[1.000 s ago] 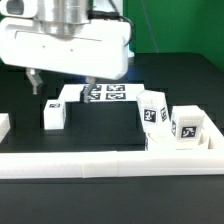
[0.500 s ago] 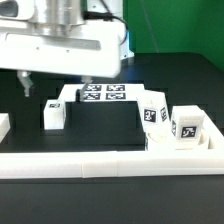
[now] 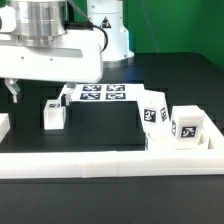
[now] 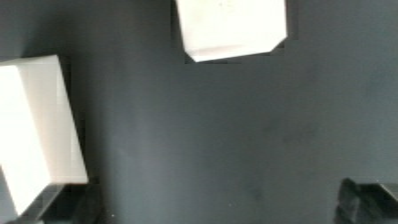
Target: Assemble stool
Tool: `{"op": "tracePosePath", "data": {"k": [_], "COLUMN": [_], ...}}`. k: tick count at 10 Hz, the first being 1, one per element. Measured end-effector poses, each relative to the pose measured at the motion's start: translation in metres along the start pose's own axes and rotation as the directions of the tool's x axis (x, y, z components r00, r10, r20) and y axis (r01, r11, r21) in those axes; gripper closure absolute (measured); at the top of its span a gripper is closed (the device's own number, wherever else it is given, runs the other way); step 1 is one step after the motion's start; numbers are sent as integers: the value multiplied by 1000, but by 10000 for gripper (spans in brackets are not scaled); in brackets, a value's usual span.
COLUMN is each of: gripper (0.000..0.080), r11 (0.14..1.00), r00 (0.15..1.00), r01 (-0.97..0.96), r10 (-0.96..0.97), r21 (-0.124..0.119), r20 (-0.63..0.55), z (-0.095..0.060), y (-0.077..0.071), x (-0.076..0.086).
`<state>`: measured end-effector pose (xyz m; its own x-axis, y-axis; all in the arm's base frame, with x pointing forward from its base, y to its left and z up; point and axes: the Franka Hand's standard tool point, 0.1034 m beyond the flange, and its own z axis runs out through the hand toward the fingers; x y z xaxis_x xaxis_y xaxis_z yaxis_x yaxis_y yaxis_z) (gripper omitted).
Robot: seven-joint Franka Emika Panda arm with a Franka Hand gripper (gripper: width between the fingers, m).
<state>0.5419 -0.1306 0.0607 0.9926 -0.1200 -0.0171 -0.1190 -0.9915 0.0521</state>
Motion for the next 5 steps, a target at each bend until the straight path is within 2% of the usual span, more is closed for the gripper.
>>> {"op": "tracePosePath", "data": {"k": [1,4,5], "gripper": [150,150,150], "r11": [1000,999,999], "r00": [995,952,935], "r01": [-10,-10,-4], "r10": [8,-4,-12], "r21": [17,44,45], "r20": [96,305,353], "z": [1,5,8], "y": [-4,-2,-1], "x": [-8,-7,-7]}}
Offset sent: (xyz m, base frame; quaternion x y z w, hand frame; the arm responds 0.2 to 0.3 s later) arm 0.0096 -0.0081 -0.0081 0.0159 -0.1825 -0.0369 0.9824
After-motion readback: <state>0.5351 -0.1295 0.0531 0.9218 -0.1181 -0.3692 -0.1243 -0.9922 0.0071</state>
